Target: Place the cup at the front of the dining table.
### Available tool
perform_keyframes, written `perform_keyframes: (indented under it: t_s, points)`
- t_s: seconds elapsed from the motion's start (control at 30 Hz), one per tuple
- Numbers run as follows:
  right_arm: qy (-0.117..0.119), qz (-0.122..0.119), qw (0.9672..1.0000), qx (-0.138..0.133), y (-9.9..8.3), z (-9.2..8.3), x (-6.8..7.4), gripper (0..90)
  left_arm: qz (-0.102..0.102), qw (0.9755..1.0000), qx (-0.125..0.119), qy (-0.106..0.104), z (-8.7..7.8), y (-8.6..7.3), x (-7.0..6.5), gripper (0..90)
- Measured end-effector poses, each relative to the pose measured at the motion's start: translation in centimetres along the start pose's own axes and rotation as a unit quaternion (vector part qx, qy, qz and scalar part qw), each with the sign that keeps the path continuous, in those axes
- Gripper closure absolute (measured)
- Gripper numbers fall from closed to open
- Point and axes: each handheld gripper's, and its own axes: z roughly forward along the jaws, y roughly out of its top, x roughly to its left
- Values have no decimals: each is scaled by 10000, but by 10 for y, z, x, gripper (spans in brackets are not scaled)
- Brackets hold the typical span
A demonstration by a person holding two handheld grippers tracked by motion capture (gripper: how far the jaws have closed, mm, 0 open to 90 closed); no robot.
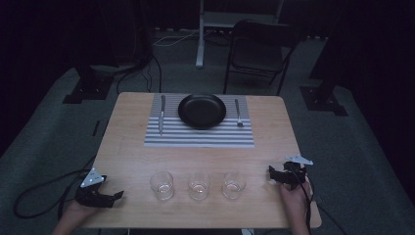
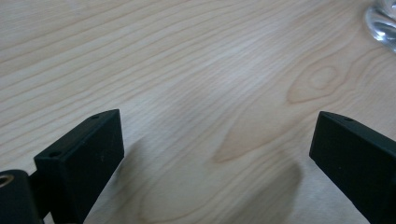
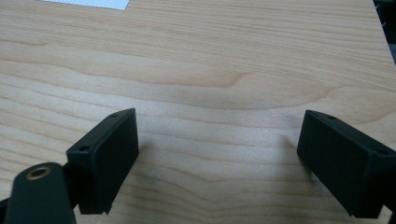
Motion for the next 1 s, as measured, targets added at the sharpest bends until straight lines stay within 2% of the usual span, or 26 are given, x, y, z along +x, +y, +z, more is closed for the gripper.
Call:
perform_keyframes:
  t_s: [0.2,0.33,0.47,0.7,0.73,1.0]
  points:
    - [1,1,10000,0,0,0,0,122,87,9996,-86,-261,1,7,-9,34]
    - [0,0,10000,0,0,0,0,122,219,9989,-100,-392,4,11,-16,34]
    - [0,0,10000,1,0,0,0,122,254,9971,-149,-700,7,17,-24,35]
    - [0,1,10000,0,0,0,0,122,448,9953,-186,-843,11,25,-36,35]
    - [0,2,10000,1,0,0,0,122,497,9944,-201,-908,12,26,-40,35]
    - [0,0,10000,1,0,0,0,122,567,9925,-115,-1078,19,29,-49,34]
